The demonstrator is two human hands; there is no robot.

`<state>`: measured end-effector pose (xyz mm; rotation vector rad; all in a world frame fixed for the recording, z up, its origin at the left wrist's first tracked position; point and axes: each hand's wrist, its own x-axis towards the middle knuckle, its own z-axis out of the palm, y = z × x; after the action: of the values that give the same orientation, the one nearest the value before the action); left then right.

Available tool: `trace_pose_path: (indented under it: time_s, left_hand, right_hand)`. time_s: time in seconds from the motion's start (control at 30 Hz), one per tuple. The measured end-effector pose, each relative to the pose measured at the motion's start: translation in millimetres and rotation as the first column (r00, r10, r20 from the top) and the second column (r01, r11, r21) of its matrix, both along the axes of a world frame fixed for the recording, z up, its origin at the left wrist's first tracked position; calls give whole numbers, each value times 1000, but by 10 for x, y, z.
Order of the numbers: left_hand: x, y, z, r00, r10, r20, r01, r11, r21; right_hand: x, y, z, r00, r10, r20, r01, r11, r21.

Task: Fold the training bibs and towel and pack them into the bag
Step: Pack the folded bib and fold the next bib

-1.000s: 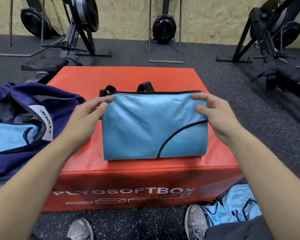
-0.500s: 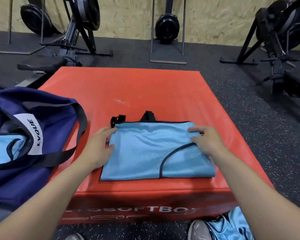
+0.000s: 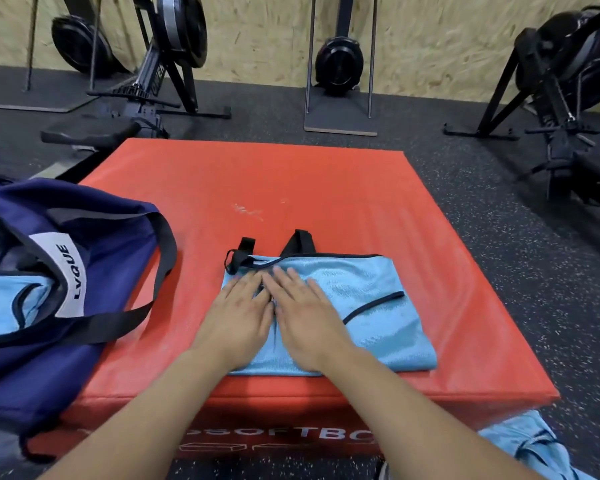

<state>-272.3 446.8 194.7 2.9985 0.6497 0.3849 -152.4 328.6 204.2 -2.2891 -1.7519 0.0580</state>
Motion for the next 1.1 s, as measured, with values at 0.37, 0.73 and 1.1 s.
trace_pose_path:
  time_s: [0.37, 0.73, 1.1]
  left_hand:
    - [-80, 16, 1, 975, 206, -86, -215, 968, -128]
    - [60, -583, 103, 997, -53, 50, 55, 997, -54]
    - [-351, -1, 23, 966, 234, -111, -246, 963, -110]
  right_hand:
    - [728, -530, -11, 918, -386, 96, 394, 914, -98]
    - [104, -292, 150, 994, -103, -20, 103, 995, -2]
    - [869, -919, 50, 861, -467, 202, 494, 863, -107]
